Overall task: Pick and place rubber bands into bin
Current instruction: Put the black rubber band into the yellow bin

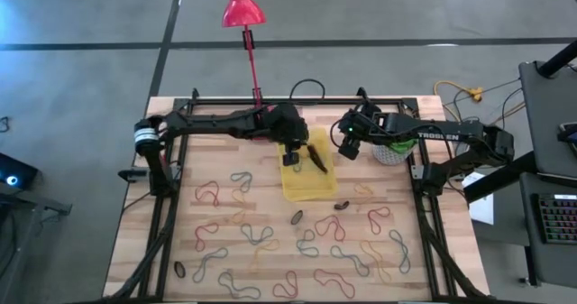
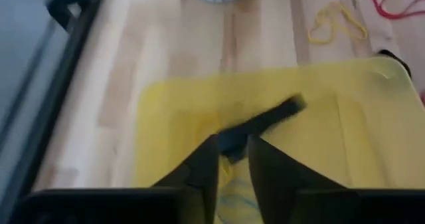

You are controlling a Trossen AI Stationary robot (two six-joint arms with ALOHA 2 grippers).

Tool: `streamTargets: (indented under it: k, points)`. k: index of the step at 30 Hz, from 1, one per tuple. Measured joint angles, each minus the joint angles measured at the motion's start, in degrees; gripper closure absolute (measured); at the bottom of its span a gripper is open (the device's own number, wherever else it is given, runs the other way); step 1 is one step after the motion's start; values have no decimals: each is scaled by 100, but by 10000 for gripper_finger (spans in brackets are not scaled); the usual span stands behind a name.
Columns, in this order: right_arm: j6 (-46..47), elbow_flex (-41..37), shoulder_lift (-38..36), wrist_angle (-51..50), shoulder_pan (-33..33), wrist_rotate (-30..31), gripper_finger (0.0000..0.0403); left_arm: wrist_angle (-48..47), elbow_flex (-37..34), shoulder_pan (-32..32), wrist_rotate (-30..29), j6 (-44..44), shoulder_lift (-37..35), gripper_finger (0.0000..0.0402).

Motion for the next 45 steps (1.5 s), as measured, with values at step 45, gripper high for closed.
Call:
streamTargets:
  k: [45]
  points:
    - [355, -1479, 516, 1335, 3438, -2091, 177, -2048, -3082, -254, -442, -571, -3744, 251]
